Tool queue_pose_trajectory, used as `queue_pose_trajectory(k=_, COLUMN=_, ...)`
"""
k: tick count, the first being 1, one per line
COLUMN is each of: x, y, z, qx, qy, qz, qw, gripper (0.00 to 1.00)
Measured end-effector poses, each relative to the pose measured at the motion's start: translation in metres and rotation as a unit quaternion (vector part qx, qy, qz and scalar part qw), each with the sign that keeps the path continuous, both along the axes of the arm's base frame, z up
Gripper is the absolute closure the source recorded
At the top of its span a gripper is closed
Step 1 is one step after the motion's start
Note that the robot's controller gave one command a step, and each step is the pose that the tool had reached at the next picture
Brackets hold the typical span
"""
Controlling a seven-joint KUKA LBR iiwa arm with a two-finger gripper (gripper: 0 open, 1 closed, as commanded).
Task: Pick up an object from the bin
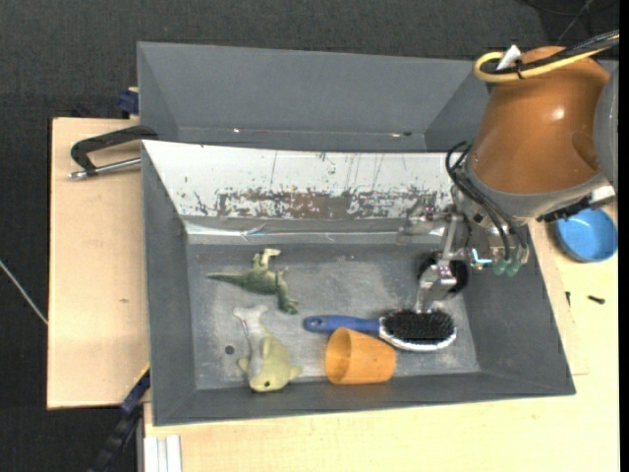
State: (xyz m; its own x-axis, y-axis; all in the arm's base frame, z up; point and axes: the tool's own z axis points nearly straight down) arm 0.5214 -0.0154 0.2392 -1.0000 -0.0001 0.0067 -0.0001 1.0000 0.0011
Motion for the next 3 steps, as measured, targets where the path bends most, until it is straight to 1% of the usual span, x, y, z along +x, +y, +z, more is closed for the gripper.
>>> queue_pose_trajectory(k=1, x=-0.026, y=-0.046, z=-0.169, qx=0.0, qy=-0.0055, qz=0.058, qw=0.9983, gripper=0.0)
queue_pose_trajectory(k=2, x=-0.025, y=-0.044, z=-0.137, qx=0.0, qy=-0.0075, qz=0.027, qw=0.9996, gripper=0.0)
queue_pose_trajectory(k=3, x=-0.021, y=-0.047, z=-0.137, qx=0.0, qy=-0.0062, qz=-0.005, qw=1.0, gripper=0.0)
